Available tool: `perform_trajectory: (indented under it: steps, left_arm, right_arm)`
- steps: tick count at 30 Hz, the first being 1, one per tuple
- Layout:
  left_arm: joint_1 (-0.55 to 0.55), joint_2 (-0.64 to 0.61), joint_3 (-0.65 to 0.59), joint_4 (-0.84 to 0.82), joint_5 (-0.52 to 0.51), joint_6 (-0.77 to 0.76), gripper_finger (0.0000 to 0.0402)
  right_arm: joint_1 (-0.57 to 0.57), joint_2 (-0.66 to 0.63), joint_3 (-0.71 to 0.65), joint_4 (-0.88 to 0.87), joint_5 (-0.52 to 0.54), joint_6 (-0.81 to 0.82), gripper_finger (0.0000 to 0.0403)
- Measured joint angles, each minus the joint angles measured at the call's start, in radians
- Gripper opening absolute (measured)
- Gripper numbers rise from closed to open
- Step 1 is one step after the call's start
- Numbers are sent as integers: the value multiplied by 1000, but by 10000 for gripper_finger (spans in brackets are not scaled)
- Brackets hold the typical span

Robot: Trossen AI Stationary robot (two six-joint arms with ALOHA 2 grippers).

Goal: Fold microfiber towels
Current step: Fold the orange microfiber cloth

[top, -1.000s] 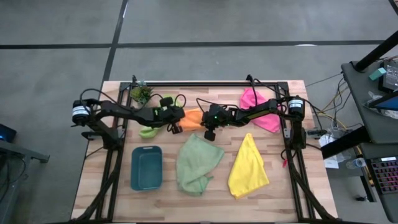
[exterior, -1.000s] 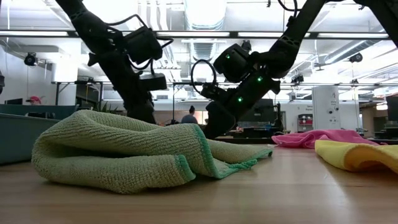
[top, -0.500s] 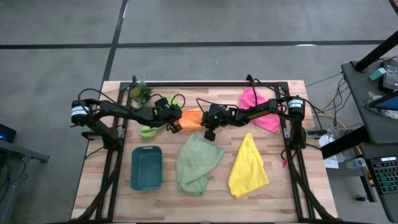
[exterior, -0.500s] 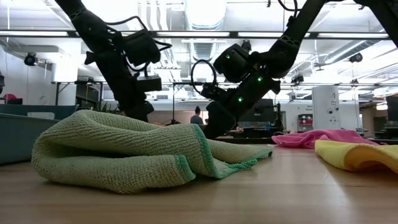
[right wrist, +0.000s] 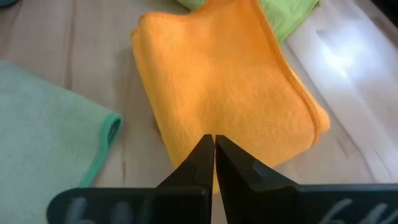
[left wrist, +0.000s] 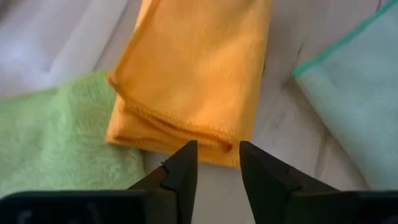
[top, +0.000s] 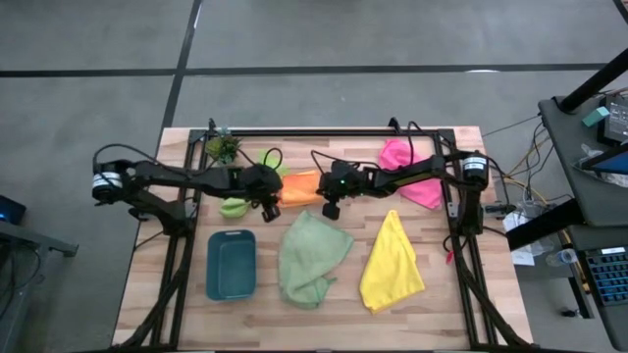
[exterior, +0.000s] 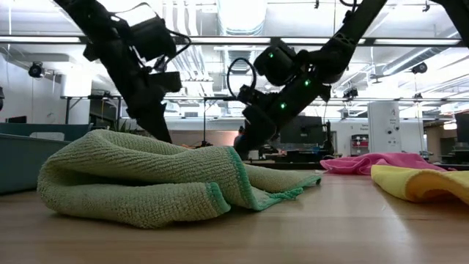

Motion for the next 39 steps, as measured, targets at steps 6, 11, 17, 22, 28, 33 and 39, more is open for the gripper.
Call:
perform_trajectory:
  steps: [6,11,17,22,28,33,39]
  left_arm:
    - [-2,21,-63,106,6,-41,89]
    - [-3,37,-68,146,6,-43,88]
    - [-4,57,-68,177,10,-49,88]
    - [-5,96,-68,200,14,-70,88]
    - [-13,135,-68,239,25,-64,86]
    - [-26,135,-68,237,19,-29,27]
    - [-49,96,-67,202,-47,-15,1]
  right_arm:
    - [0,-15,0,-6,0,-9,9]
    - [0,-15,0,-7,0,-14,9]
    - [0,-15,0,-5,0,-17,9]
    - [0,-15,0,-5,0,-19,9]
    - [0,-15,0,-6,0,-20,9]
    - [0,-15,0,-8,0,-26,9]
    - [0,-15,1,-8,0,-26,9]
